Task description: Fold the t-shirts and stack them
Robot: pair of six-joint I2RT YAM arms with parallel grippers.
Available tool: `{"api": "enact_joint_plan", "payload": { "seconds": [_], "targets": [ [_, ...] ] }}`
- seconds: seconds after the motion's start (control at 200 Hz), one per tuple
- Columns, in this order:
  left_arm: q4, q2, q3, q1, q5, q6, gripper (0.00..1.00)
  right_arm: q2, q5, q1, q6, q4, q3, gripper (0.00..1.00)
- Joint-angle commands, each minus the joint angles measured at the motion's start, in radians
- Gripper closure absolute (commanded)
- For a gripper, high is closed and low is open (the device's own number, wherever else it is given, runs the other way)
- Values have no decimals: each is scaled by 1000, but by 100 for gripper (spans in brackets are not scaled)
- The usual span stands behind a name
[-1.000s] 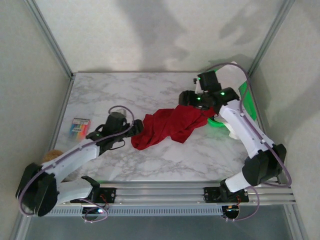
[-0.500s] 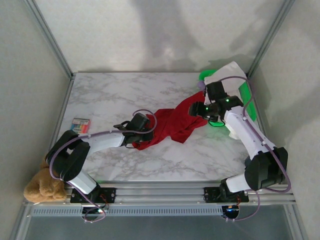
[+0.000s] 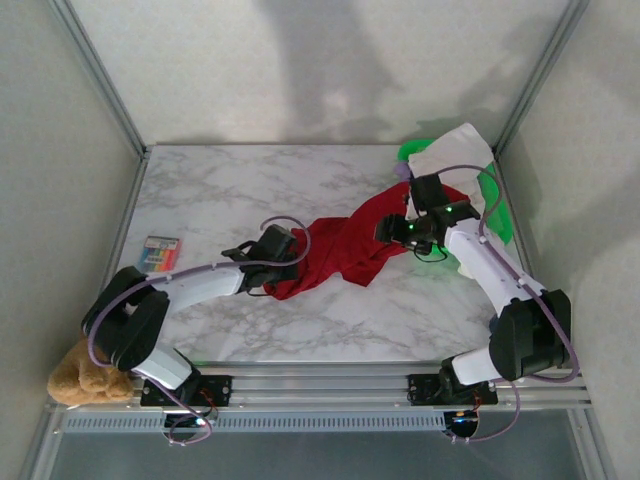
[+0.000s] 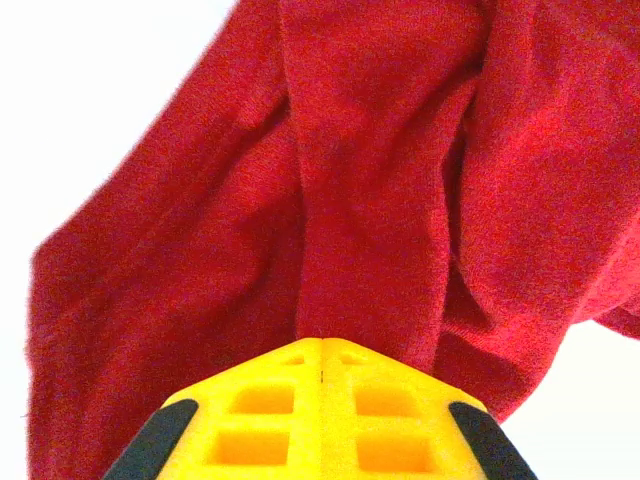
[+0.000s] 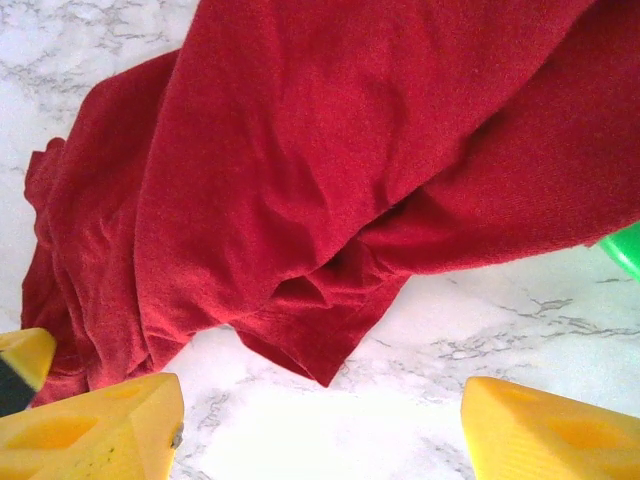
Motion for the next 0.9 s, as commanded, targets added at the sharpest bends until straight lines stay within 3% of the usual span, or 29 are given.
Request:
{"api": "enact_joint_plan", "payload": {
  "seconds": [0.0,0.165,0.28,0.421,0.551,0.896],
  "targets": [
    [-74,-72,5,5,-117,-22,100,-8,-21,22,24,26,-12,26],
    [-62,-295,-118,89,-382,-158,100,50,11,72,39,36,9,27],
    [13,-537,-281,243,-366,-250,100,82,25,112,43,31,36,27],
    [-67,-791,-356,312,-501,-360,100,87,48,133,60,38,44,27],
    [-61,-916,-416,357,-496,-390,100,101,68,138,75,50,50,27],
    [-26,-870,-379,490,-337,-335,100,147,188,138,99,25,40,30]
  ]
}}
